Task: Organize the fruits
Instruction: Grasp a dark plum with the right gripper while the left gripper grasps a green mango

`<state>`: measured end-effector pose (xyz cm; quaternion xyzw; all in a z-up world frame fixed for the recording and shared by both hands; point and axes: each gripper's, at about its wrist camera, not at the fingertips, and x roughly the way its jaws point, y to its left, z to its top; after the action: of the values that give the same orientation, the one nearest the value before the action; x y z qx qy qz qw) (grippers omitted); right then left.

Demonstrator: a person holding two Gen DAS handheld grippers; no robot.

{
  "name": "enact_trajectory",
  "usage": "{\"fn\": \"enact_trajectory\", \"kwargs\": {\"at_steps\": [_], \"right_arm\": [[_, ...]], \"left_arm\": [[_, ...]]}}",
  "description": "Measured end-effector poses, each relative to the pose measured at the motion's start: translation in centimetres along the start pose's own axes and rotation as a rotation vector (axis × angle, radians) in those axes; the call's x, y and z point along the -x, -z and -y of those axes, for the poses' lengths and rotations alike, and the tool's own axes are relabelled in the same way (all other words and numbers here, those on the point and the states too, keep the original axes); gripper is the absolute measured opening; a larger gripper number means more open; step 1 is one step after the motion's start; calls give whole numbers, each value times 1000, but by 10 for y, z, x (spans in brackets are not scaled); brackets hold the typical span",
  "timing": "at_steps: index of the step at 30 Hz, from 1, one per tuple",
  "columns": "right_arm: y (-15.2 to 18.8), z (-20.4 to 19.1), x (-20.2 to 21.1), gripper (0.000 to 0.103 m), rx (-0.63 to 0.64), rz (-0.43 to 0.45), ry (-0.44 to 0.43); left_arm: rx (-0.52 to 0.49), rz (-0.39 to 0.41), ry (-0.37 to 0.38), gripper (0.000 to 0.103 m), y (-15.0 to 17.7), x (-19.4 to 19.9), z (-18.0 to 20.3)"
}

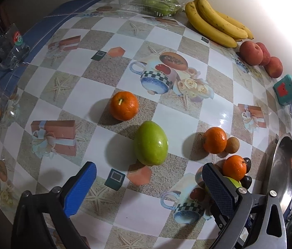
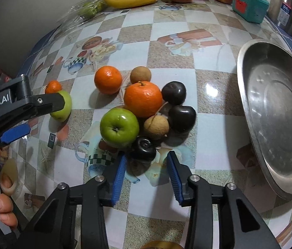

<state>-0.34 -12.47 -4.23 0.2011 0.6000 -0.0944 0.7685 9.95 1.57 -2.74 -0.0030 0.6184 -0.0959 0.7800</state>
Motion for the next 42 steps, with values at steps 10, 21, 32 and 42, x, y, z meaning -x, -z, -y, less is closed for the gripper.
{"fn": "enact_trajectory", "kwargs": {"at_steps": [10, 21, 32, 42], "right_arm": [[-1, -10, -5, 31, 48, 15, 18], [0, -6, -5, 25, 31, 17, 6], [1, 15, 10, 25, -35, 14, 2], [-2, 51, 47, 25, -137, 85, 9]], "left_arm": [[-36, -40, 57, 103, 5, -7, 17], [-50, -37, 108, 103, 8, -8, 27], [-25, -28, 149, 103, 12, -9, 31], [-125, -39, 108, 103, 17, -15, 51]]}}
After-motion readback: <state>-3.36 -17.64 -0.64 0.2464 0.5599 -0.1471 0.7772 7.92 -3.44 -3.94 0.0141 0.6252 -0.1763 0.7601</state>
